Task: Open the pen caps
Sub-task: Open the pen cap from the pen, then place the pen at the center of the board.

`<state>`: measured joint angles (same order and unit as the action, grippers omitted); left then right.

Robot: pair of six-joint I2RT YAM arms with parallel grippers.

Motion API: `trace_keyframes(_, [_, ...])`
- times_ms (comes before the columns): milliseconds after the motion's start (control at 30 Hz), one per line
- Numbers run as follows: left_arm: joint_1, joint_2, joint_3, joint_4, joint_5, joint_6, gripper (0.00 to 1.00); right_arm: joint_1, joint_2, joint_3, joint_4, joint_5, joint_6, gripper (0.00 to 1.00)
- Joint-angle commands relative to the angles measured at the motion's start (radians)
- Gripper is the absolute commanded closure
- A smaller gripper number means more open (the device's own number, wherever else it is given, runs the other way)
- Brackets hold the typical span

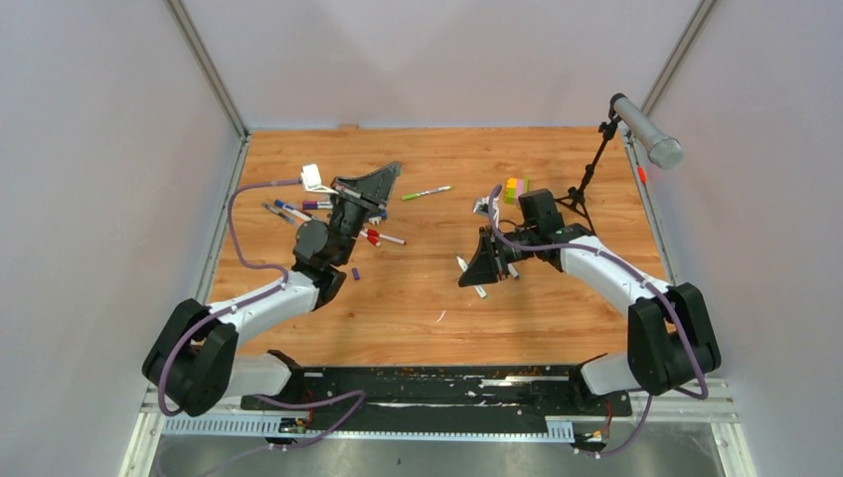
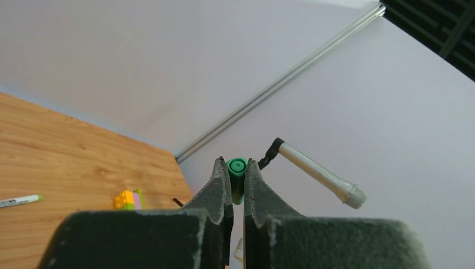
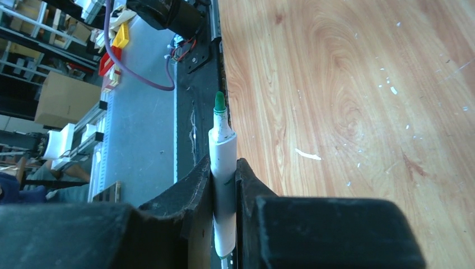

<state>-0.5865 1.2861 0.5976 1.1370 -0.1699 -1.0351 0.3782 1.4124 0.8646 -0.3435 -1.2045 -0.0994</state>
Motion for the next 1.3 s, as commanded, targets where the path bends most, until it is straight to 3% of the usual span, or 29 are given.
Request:
trace_keyframes(0, [0.000, -0.101, -0.028, -0.119, -0.021, 0.085, 1.00, 0.001, -0.018, 0.070, -0.147, 0.026, -0.208, 1.00])
trace_keyframes(200, [0.004, -0.348, -0.119, -0.462, -0.075, 0.135, 1.00, 0.000, -0.035, 0.123, -0.283, 0.154, -0.390, 1.00])
trace_keyframes(333, [0.005, -0.509, -0.156, -0.722, -0.111, 0.181, 1.00, -0.002, -0.055, 0.117, -0.266, 0.322, -0.396, 1.00])
trace_keyframes(600, [0.004, -0.737, -0.263, -0.987, -0.144, 0.194, 1.00, -0.015, -0.019, 0.100, -0.193, 0.682, -0.345, 1.00])
trace_keyframes(767, [0.005, -0.721, -0.254, -1.114, -0.150, 0.208, 1.00, -0.032, 0.015, 0.106, -0.171, 0.830, -0.323, 1.00])
trace_keyframes(933, [0.005, -0.604, -0.217, -1.184, -0.141, 0.225, 1.00, -0.054, 0.053, 0.105, -0.146, 0.920, -0.294, 1.00])
trace_keyframes(1267, [0.004, -0.403, -0.156, -1.245, -0.110, 0.222, 1.00, -0.118, 0.122, 0.123, -0.149, 0.964, -0.256, 1.00])
